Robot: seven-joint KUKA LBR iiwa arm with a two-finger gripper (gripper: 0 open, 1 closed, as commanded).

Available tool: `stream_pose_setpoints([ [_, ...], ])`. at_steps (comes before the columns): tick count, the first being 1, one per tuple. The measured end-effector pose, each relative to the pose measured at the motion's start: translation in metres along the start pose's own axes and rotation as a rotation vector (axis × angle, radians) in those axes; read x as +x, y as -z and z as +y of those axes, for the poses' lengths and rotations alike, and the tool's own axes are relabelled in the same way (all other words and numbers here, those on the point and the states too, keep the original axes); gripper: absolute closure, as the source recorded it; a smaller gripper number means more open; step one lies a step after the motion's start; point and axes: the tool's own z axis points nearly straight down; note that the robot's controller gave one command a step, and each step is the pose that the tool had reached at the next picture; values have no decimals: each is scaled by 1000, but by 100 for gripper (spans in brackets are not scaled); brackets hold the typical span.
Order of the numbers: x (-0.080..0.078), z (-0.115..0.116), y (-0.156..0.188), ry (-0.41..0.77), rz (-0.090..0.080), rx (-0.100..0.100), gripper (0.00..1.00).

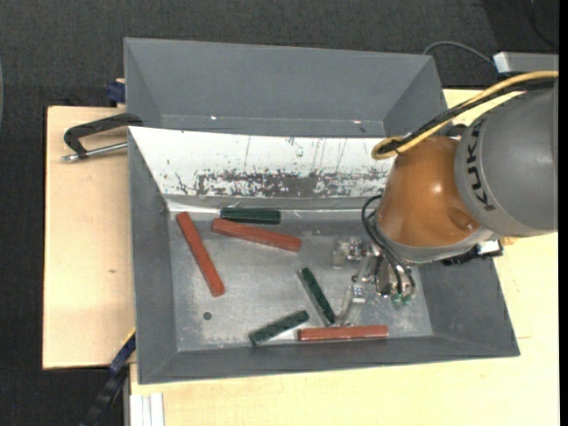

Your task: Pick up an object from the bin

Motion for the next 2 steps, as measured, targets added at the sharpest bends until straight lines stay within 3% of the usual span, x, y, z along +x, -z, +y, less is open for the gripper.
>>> stream_pose_setpoints([
  [1,-4,16,56,-39,-12,-1,0],
  [2,7,13,8,-286,-6,-1,0],
])
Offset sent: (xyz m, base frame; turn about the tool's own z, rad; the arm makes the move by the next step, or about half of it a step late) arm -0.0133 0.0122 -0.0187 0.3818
